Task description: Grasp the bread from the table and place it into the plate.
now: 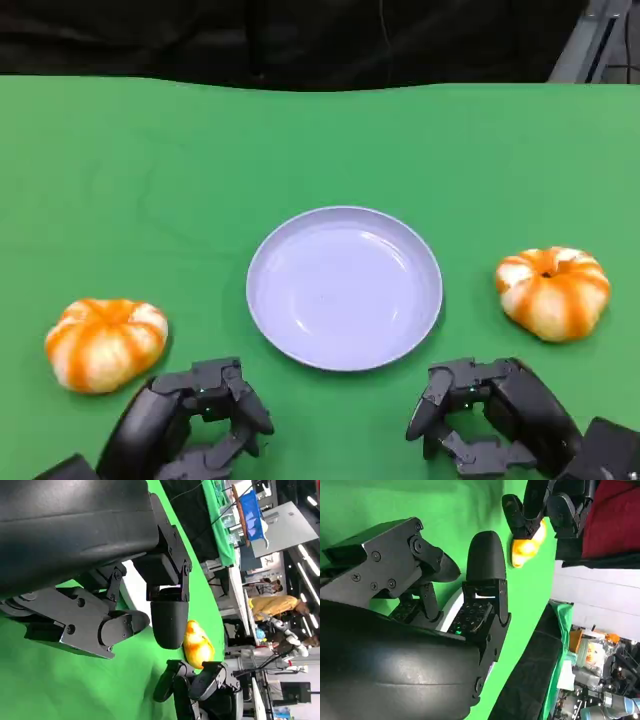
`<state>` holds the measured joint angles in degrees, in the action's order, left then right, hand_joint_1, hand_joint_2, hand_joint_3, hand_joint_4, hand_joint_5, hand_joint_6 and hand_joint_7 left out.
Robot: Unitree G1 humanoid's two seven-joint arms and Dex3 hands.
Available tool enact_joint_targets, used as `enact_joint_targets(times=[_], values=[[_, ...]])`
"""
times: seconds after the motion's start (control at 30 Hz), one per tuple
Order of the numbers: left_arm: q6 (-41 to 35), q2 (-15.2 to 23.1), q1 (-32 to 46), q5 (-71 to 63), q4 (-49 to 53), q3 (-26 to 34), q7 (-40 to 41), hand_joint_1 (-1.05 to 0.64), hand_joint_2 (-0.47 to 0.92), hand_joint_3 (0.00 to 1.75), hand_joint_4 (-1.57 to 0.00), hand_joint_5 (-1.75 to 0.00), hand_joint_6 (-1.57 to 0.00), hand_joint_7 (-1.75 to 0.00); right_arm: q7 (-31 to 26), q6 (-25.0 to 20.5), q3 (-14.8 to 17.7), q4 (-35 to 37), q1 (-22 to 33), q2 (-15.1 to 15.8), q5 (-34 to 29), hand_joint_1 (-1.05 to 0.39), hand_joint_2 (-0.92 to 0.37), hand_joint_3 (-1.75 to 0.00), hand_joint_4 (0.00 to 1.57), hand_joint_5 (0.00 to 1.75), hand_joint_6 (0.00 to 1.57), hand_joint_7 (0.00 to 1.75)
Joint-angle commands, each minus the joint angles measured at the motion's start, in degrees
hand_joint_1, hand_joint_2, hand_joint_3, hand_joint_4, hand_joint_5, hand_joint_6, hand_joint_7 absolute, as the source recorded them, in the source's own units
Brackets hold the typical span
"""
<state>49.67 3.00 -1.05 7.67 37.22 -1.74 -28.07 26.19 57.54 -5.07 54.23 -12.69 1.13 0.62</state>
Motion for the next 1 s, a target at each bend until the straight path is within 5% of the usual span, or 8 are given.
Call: enact_joint_targets(times=[0.03, 0.13, 0.2, 0.4, 1.0], values=[[1.15, 0.55, -0.59, -0.88, 0.66, 1.08, 2.24, -0.07, 0.87, 0.45, -0.88, -1.09, -1.01, -0.72, -0.39, -0.33, 0.59, -0.61, -0.28, 0.97, 0.37, 0.04, -0.58, -1.01, 0.97, 1.34, 1.0, 0.94], [-0.6, 0.42, -0.13, -0.96, -0.57, 1.23, 3.52, -0.14, 0.92, 0.33, -0.97, -0.63, -1.15, -0.24, -0.29, -0.23, 0.66, -0.26, -0.4, 0.89, 0.44, 0.03, -0.58, -1.01, 0.97, 1.34, 1.0, 0.94], [-1.29, 0.34, 0.14, -0.77, -1.27, 1.27, 3.81, -0.16, 0.92, 0.32, -1.01, -0.44, -1.18, -0.09, -0.23, -0.64, 0.64, -0.43, -0.3, 0.89, 0.48, 0.04, -0.59, -1.01, 0.97, 1.34, 1.0, 0.93], [-2.54, -0.1, 0.68, 0.64, -3.09, 1.9, 4.14, -0.2, 0.92, 0.27, -1.05, -0.16, -1.08, 0.0, -0.48, -0.03, 0.6, 0.04, -0.48, 0.99, 0.12, 0.03, -0.59, -1.0, 0.97, 1.33, 1.0, 0.94], [-1.43, 1.1, 0.85, 1.9, -5.15, 2.66, 2.77, -0.21, 0.92, 0.25, -1.06, -0.09, -1.05, 0.0, -0.19, 0.04, 0.58, 0.13, -0.47, 0.92, 0.42, 0.03, -0.59, -1.0, 0.97, 1.34, 1.0, 0.95]])
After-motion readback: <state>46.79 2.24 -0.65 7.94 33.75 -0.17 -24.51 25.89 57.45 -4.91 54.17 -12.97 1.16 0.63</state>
